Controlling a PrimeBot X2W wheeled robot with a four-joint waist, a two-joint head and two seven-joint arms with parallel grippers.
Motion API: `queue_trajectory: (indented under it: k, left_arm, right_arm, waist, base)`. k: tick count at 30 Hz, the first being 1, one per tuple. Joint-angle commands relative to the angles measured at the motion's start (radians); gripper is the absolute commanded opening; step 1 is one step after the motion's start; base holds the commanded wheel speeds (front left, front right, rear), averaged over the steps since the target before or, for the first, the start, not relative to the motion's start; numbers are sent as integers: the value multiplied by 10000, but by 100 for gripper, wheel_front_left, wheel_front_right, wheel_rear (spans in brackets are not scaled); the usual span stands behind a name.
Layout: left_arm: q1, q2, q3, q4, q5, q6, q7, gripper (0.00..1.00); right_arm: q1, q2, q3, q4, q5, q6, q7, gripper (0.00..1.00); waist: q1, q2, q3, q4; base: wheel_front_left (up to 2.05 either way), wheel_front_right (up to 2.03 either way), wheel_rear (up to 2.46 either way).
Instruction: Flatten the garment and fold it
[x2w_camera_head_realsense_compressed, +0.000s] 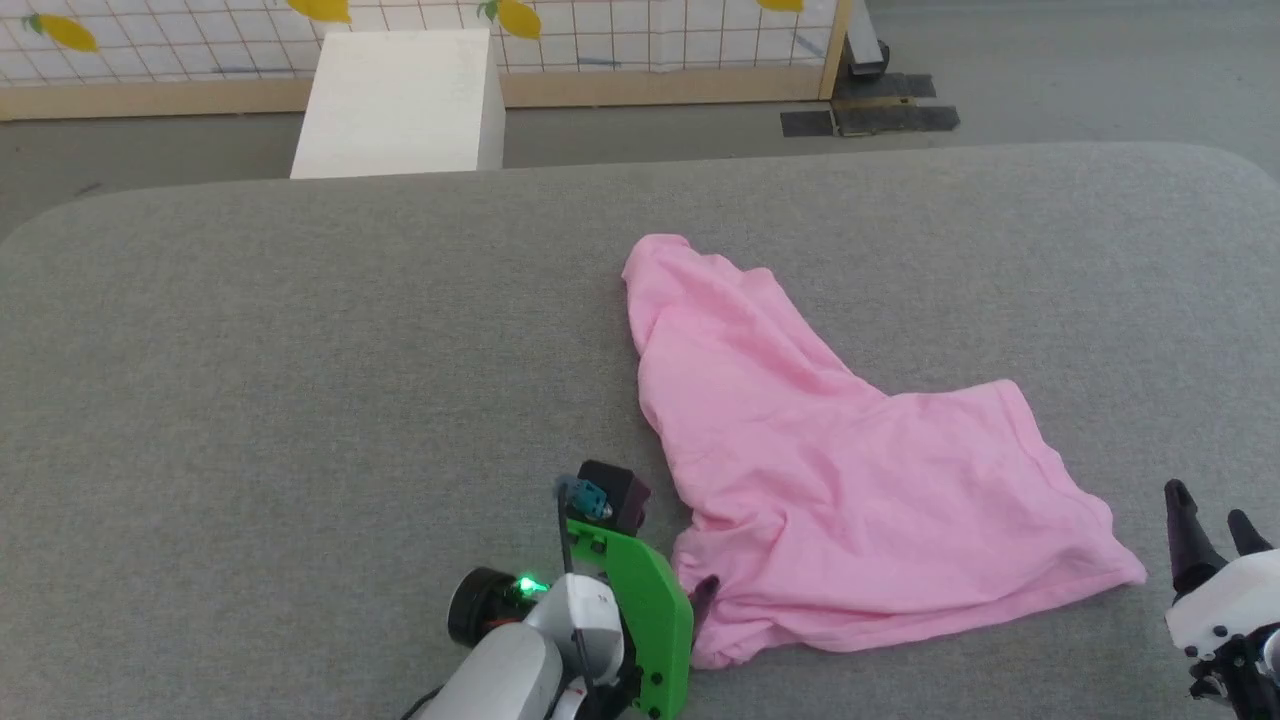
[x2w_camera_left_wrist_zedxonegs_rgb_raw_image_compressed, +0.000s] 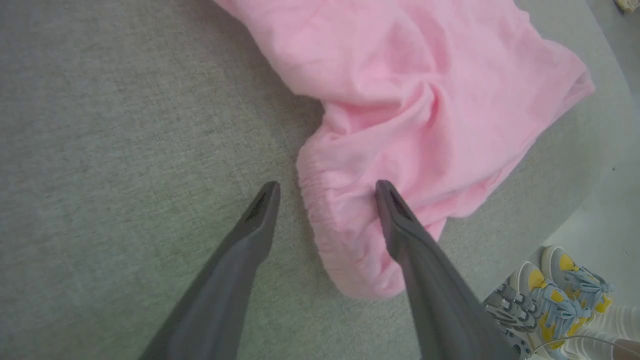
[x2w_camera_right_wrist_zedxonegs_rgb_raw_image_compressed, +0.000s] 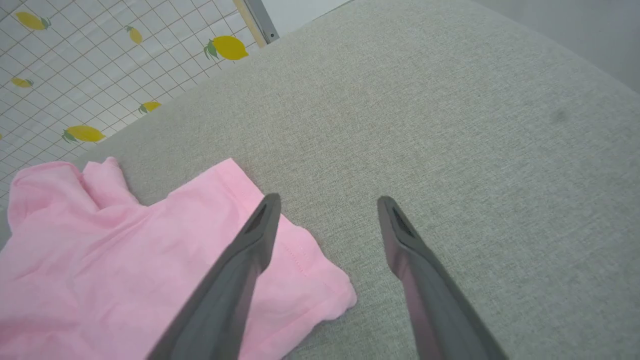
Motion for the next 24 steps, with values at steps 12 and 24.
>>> queue_trajectory:
  k: [12,24]
  left_arm:
    - [-500,93,651,366,-610,277,-881,0]
    - [-2247,1207,2292,607,-353,1172,-1546,0]
  right_arm:
    - [-269,6,374,57,215,-13,-384,100]
    - [-331,6,882,235,259,-13,-589,100]
  waist:
    - [0,0,276,-30]
    - [0,0,409,61]
  base:
    - [0,0,0]
    - [0,0,0]
